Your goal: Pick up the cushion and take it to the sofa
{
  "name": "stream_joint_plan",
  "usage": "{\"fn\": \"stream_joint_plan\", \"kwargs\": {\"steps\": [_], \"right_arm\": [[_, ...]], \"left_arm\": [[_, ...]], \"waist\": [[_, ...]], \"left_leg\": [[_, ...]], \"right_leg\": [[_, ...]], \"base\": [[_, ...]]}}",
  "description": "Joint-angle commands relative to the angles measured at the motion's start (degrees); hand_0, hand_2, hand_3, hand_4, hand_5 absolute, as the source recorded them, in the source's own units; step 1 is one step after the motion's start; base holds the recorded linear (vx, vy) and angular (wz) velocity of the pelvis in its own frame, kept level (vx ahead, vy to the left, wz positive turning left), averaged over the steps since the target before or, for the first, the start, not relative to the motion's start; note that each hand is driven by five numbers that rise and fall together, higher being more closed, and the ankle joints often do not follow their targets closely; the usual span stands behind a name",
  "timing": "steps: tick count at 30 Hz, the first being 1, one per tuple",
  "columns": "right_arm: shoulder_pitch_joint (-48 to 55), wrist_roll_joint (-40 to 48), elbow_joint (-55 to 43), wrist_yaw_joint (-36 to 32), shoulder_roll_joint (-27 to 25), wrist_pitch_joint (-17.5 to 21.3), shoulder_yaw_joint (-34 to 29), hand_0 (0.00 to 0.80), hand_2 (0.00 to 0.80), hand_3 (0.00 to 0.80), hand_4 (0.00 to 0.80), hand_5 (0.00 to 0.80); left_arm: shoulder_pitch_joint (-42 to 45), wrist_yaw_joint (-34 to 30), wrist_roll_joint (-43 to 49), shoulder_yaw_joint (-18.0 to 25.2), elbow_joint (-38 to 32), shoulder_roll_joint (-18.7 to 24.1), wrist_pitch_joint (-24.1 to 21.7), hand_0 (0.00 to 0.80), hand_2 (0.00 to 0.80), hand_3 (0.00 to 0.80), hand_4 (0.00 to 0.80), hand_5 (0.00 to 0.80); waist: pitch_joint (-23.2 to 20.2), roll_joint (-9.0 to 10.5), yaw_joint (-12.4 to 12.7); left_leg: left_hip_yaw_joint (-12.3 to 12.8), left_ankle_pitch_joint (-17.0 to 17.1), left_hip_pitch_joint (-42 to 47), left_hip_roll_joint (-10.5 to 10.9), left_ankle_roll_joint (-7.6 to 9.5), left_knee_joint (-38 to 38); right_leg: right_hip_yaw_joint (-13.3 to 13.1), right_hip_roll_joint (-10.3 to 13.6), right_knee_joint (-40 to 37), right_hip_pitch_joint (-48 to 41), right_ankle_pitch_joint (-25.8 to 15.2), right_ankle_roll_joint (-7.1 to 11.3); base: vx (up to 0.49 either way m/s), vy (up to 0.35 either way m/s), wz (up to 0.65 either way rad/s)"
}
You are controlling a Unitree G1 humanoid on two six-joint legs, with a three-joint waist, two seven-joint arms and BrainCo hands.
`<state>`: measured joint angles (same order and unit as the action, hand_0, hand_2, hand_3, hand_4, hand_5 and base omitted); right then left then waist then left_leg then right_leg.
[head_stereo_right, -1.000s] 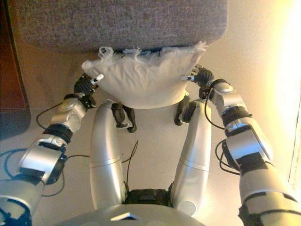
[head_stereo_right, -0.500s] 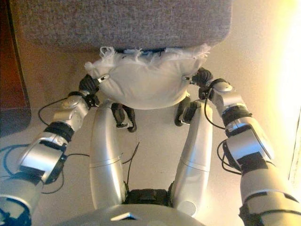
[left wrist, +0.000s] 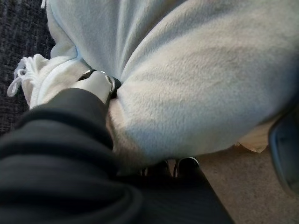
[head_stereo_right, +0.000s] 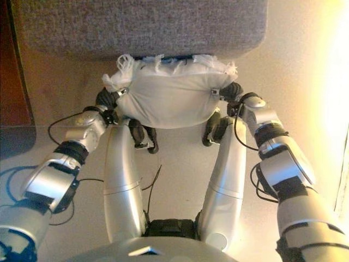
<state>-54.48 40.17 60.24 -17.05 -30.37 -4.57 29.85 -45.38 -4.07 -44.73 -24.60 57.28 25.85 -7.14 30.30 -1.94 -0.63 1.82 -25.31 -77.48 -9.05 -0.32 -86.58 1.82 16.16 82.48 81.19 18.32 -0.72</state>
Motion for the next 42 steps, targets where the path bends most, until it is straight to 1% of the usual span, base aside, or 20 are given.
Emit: {"fn": "stream_joint_plan", "kwargs": {"steps": [1,4,7,9,12,16,20,22,25,27,28,32,33,38,42], "right_arm": [[-0.4,4.2,-7.6,-3.0,1.0,5.9,-2.6,0.800,0.800,0.800,0.800,0.800],[2.5,3.6,-9.5,-1.5,1.1,8.0,-4.3,0.800,0.800,0.800,0.800,0.800],[4.4,4.1,-10.3,-0.6,1.3,10.1,-5.9,0.800,0.800,0.800,0.800,0.800],[5.6,4.1,-11.1,-0.1,1.5,10.8,-6.9,0.800,0.800,0.800,0.800,0.800],[8.1,4.0,-11.7,0.1,2.3,12.1,-8.5,0.800,0.800,0.800,0.800,0.800],[11.4,3.9,-12.6,1.1,3.8,12.6,-9.9,0.800,0.800,0.800,0.800,0.800],[13.5,3.5,-14.0,1.9,4.7,12.5,-10.7,0.800,0.800,0.800,0.800,0.800],[13.6,3.3,-14.3,2.0,4.9,12.6,-11.0,0.800,0.800,0.800,0.800,0.800],[13.3,3.4,-15.4,2.6,5.0,12.4,-10.9,0.800,0.800,0.800,0.800,0.800],[13.6,3.6,-16.8,3.8,5.3,12.3,-11.0,0.800,0.800,0.800,0.800,0.800],[13.7,3.5,-17.1,4.1,5.4,12.3,-11.0,0.800,0.800,0.800,0.800,0.800],[16.7,3.7,-20.7,5.6,6.6,12.3,-11.6,0.800,0.800,0.800,0.800,0.800],[18.7,3.6,-23.1,6.6,7.3,12.4,-11.9,0.800,0.800,0.800,0.800,0.800],[24.8,3.2,-28.8,8.1,9.2,12.4,-13.9,0.800,0.800,0.800,0.800,0.800],[29.3,3.2,-32.0,7.6,10.3,11.0,-16.1,0.800,0.800,0.800,0.800,0.800]], "left_arm": [[0.5,-0.8,-2.5,2.8,-6.4,-1.4,-6.1,0.800,0.800,0.800,0.800,0.800],[3.5,0.8,-1.7,3.4,-8.4,-2.1,-8.9,0.800,0.800,0.800,0.800,0.800],[5.3,1.7,-1.7,3.8,-9.4,-2.7,-11.2,0.800,0.800,0.800,0.800,0.800],[6.2,2.0,-1.8,4.0,-9.7,-2.9,-12.1,0.800,0.800,0.800,0.800,0.800],[7.6,1.8,-1.9,4.6,-9.7,-3.1,-13.1,0.800,0.800,0.800,0.800,0.800],[9.1,0.6,-1.8,4.9,-10.0,-2.8,-12.7,0.800,0.800,0.800,0.800,0.800],[10.5,-0.8,-1.4,5.2,-10.5,-2.9,-12.4,0.800,0.800,0.800,0.800,0.800],[10.6,-0.9,-1.0,5.3,-11.0,-3.2,-12.4,0.800,0.800,0.800,0.800,0.800],[10.4,-0.2,-1.1,5.1,-11.8,-3.4,-12.8,0.800,0.800,0.800,0.800,0.800],[10.4,0.7,-1.2,5.1,-12.9,-3.6,-13.0,0.800,0.800,0.800,0.800,0.800],[10.5,0.8,-1.3,5.2,-13.2,-3.7,-12.9,0.800,0.800,0.800,0.800,0.800],[12.4,0.1,-0.7,5.7,-15.6,-4.2,-13.7,0.800,0.800,0.800,0.800,0.800],[13.6,0.0,0.1,6.0,-17.0,-4.6,-13.6,0.800,0.800,0.800,0.800,0.800],[18.6,0.5,3.5,7.8,-20.3,-6.2,-12.2,0.800,0.800,0.800,0.800,0.800],[23.4,0.4,5.9,9.6,-22.2,-7.4,-10.0,0.800,0.800,0.800,0.800,0.800]], "waist": [[-0.5,-2.17,-0.4],[-0.6,-1.93,-0.6],[-1.1,-1.67,-0.6],[-1.5,-1.51,-0.5],[-2.9,-1.25,-0.2],[-4.8,-0.88,0.5],[-6.2,-0.52,1.1],[-6.7,-0.57,1.4],[-7.1,-0.65,1.5],[-7.7,-0.49,1.7],[-7.8,-0.44,1.7],[-9.5,0.33,2.0],[-10.3,1.06,2.0],[-13.7,2.54,2.9],[-17.3,2.82,3.3]], "left_leg": [[0.1,1.5,5.7,-1.5,-1.31,6.8],[0.6,4.5,9.0,-1.9,-2.33,12.9],[1.4,7.2,12.4,-1.7,-3.16,19.3],[1.8,8.9,14.7,-1.5,-3.66,23.2],[2.2,11.7,19.5,-1.2,-4.08,30.1],[2.6,14.0,26.1,0.1,-3.93,37.8],[3.3,15.6,31.9,1.3,-4.04,44.6],[3.5,17.0,34.3,2.0,-4.14,48.7],[3.8,18.8,36.4,2.5,-4.15,52.6],[3.7,20.5,39.2,3.4,-4.02,56.6],[3.6,20.8,39.8,3.6,-3.97,57.2],[3.5,22.6,45.1,4.5,-3.77,62.8],[3.6,24.4,46.5,5.3,-3.37,64.6],[3.9,25.2,54.6,5.6,-3.38,70.7],[4.3,26.3,61.6,5.1,-3.54,76.3]], "right_leg": [[-4.1,-0.7,-9.3,-9.2,-2.8,0.55],[-3.6,-1.6,-15.7,-12.6,-6.2,1.68],[-2.9,-1.7,-21.1,-15.8,-9.4,3.02],[-2.5,-1.5,-24.4,-18.0,-10.9,3.63],[-1.5,-0.3,-30.2,-22.5,-13.2,4.76],[0.4,1.3,-37.4,-28.8,-15.5,5.94],[2.2,2.2,-44.7,-34.5,-17.4,6.68],[3.4,2.6,-48.6,-36.9,-18.6,6.98],[4.2,2.7,-52.7,-39.1,-19.9,7.41],[5.3,2.4,-57.5,-42.2,-21.5,7.95],[5.5,2.4,-58.1,-42.8,-21.7,8.04],[7.0,2.4,-64.0,-48.6,-23.5,8.54],[7.6,2.6,-66.7,-50.7,-25.3,8.38],[9.5,2.1,-72.6,-59.5,-26.0,9.14],[10.7,0.5,-77.4,-66.9,-25.9,9.38]], "base": [[0.000,0.029,-0.09],[-0.025,0.036,-0.19],[-0.038,0.045,-0.17],[-0.016,0.030,-0.11],[0.030,0.013,-0.03],[0.103,-0.016,0.10],[0.146,-0.002,0.07],[0.098,0.031,0.08],[0.043,0.029,0.05],[0.051,0.015,0.03],[0.067,-0.001,0.03],[0.088,-0.027,0.01],[0.097,-0.063,0.04],[0.187,-0.065,0.04],[0.241,-0.046,0.04]]}}
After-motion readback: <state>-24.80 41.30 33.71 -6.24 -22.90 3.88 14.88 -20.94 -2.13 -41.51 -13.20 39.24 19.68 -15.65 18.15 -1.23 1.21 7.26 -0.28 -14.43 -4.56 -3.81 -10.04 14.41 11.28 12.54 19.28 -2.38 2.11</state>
